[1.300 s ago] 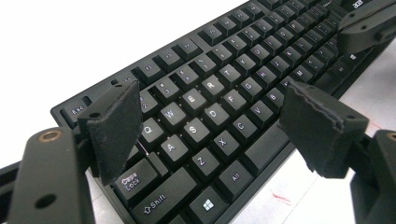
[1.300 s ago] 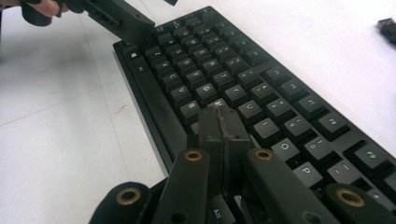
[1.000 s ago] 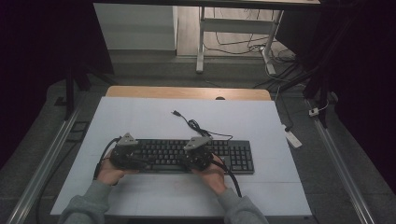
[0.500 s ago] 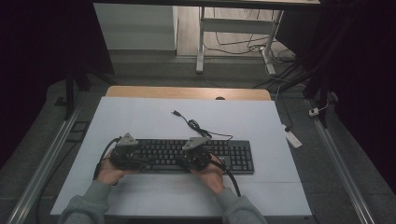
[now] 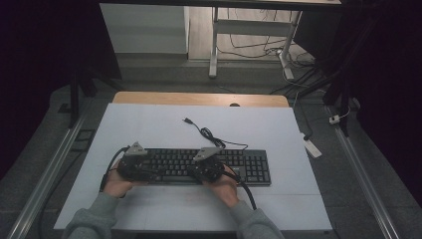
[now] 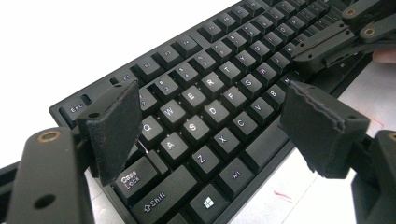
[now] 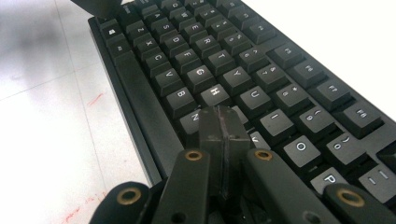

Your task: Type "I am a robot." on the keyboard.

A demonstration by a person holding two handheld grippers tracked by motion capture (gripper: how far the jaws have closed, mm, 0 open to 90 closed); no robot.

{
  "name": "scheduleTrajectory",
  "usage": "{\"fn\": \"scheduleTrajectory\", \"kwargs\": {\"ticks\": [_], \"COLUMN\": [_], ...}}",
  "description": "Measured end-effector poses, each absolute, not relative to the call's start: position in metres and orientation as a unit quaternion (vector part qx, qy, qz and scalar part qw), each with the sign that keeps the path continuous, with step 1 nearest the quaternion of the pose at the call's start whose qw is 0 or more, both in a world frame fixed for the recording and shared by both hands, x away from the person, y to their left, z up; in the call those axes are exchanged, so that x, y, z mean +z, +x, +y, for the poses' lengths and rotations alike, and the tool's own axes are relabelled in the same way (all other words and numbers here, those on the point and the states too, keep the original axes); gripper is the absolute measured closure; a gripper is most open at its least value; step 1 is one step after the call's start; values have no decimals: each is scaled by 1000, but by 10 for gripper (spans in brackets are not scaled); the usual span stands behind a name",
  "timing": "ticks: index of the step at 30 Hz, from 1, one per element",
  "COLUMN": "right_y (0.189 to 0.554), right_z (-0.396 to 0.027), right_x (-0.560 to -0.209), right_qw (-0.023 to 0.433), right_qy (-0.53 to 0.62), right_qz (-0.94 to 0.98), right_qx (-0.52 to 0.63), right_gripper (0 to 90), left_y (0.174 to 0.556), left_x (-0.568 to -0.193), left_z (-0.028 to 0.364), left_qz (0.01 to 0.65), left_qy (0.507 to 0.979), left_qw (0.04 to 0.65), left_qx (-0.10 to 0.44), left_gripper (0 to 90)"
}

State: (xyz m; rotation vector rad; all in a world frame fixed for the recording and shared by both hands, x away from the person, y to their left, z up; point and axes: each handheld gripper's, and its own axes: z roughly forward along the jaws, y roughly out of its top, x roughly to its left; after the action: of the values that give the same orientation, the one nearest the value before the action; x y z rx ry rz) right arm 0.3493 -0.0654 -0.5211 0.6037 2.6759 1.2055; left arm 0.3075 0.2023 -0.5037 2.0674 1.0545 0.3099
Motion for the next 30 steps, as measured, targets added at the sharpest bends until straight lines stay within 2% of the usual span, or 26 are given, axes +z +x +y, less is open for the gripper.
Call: {"fn": "scheduleTrajectory", "kwargs": {"ticks": [5, 12, 16, 30], "right_y": [348, 344, 342, 332], "right_z": [-69, -83, -96, -156], "right_x": [-515, -506, -502, -495], "right_qw": [79, 97, 111, 150], "right_qy": [203, 215, 224, 263], "right_qz": [881, 868, 861, 847], "right_qx": [420, 437, 443, 436], "right_gripper": [886, 671, 604, 543], "left_y": [307, 307, 307, 306], "left_x": [-504, -503, -503, -503], "left_z": [203, 203, 203, 204], "left_qz": [414, 415, 415, 418], "left_qy": [813, 812, 812, 810], "left_qw": [390, 390, 390, 391], "left_qx": [123, 123, 124, 128], "left_gripper": [211, 210, 210, 211]}}
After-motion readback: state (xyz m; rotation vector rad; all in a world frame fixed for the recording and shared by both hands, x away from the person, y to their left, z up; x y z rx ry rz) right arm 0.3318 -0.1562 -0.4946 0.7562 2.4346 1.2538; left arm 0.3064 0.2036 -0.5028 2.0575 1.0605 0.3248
